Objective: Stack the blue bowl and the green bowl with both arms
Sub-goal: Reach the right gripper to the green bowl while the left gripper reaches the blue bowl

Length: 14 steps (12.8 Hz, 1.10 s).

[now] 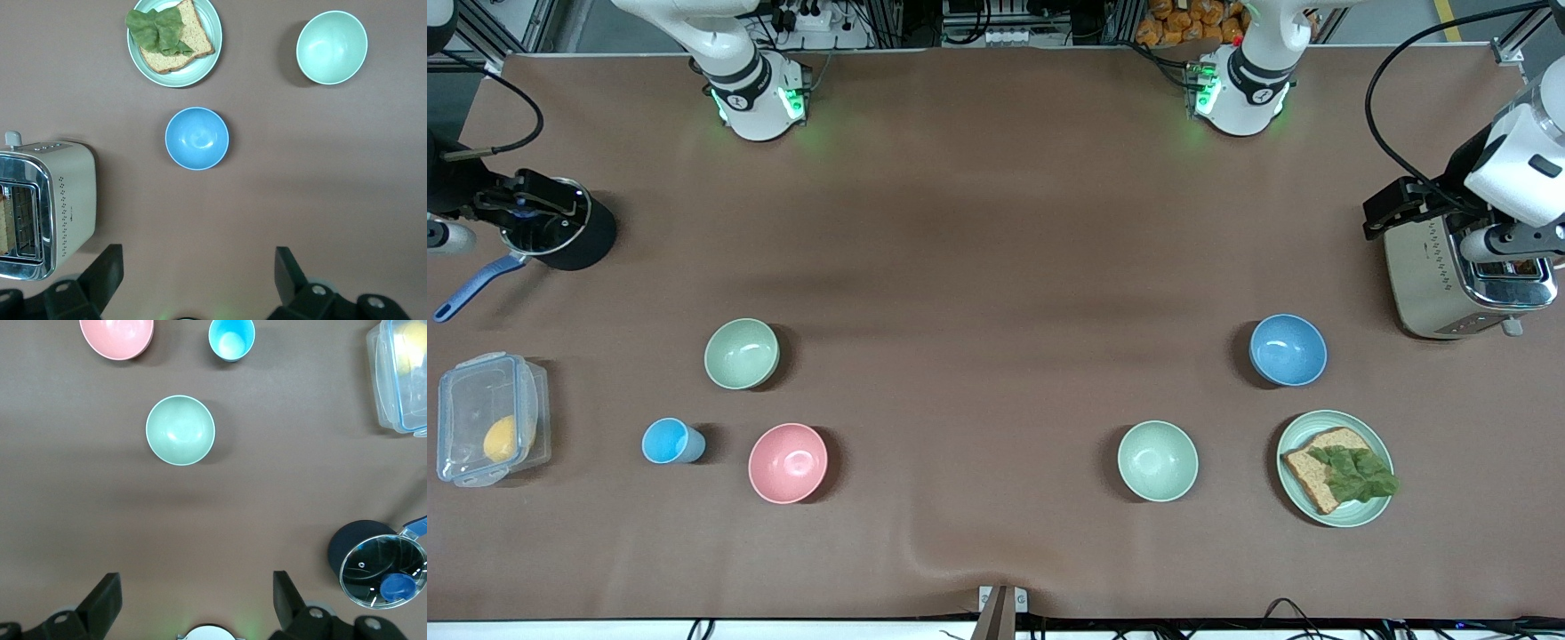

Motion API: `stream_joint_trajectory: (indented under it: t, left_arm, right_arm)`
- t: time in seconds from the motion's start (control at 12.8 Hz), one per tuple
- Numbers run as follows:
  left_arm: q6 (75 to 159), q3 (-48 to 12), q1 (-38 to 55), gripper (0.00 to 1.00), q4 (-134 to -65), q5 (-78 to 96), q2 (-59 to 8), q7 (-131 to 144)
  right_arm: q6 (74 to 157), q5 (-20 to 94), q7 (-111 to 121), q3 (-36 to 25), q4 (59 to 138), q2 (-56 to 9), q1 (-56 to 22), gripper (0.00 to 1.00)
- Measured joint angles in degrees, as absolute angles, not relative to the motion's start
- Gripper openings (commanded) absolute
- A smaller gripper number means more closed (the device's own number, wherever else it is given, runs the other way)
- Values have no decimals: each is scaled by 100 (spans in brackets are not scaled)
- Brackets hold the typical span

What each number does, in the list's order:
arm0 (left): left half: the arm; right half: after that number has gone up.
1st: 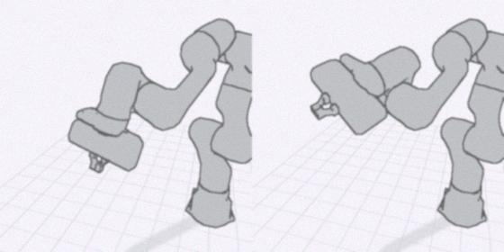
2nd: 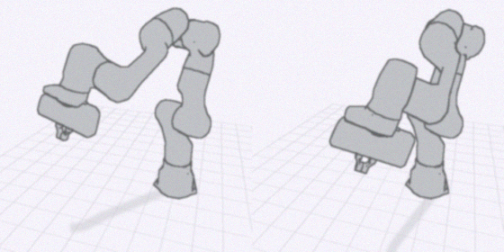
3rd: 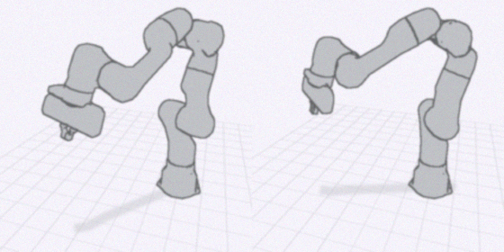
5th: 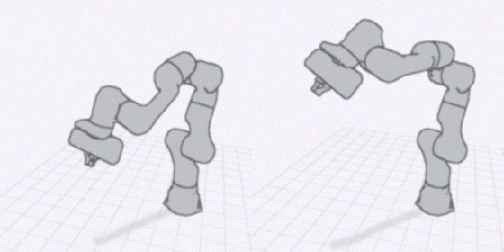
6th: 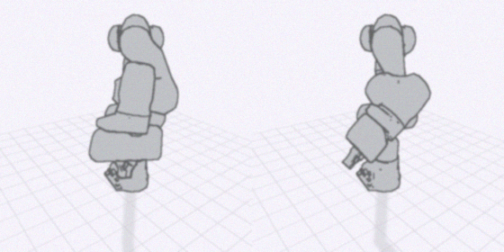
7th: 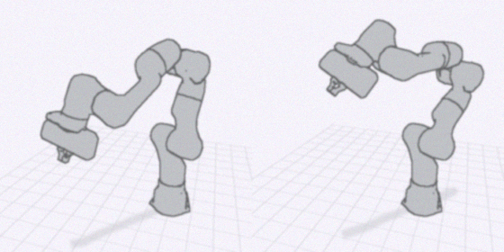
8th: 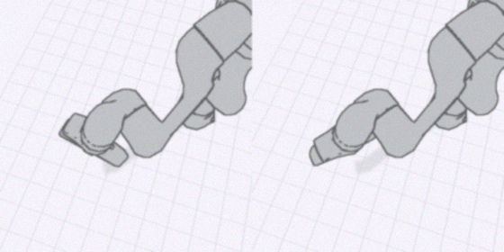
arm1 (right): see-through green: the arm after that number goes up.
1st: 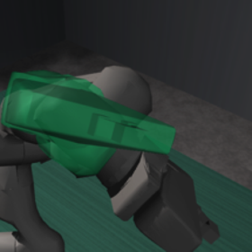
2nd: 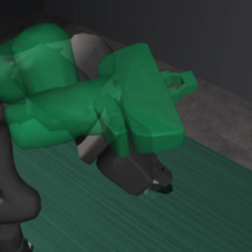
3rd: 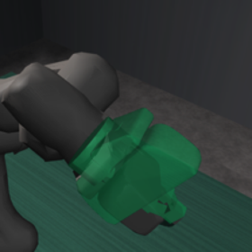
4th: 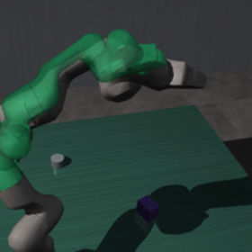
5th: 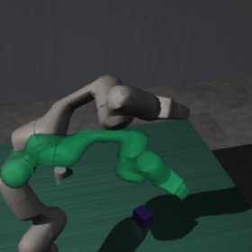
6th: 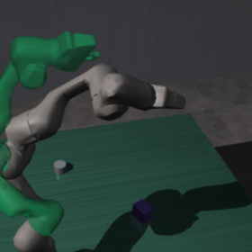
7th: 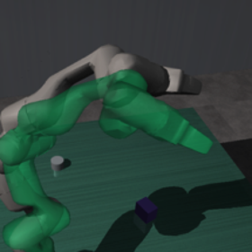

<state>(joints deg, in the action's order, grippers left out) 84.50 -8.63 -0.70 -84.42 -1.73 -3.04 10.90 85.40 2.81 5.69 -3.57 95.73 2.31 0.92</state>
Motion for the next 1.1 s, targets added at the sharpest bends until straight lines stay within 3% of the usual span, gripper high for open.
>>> stream_joint_trajectory:
  t: [0.55, 0.78, 0.94, 1.1]
  left_arm:
    - [8448, -759, -124, 100, -8475, -186, -357, 1088]
    - [8523, -733, -222, 100, -8632, -310, -730, 1081]
    - [9074, -729, -334, 100, -8939, -398, -1097, 1081]
    - [10173, -725, -535, 100, -9650, -431, -1332, 1074]
  right_arm:
    - [8544, 279, 566, -350, 9576, 229, 107, 100]
    - [8608, 277, 564, -351, 9620, 94, 234, 100]
    - [8822, 277, 564, -350, 9689, -208, 302, 100]
    - [9050, 279, 563, -348, 9727, -669, 399, 100]
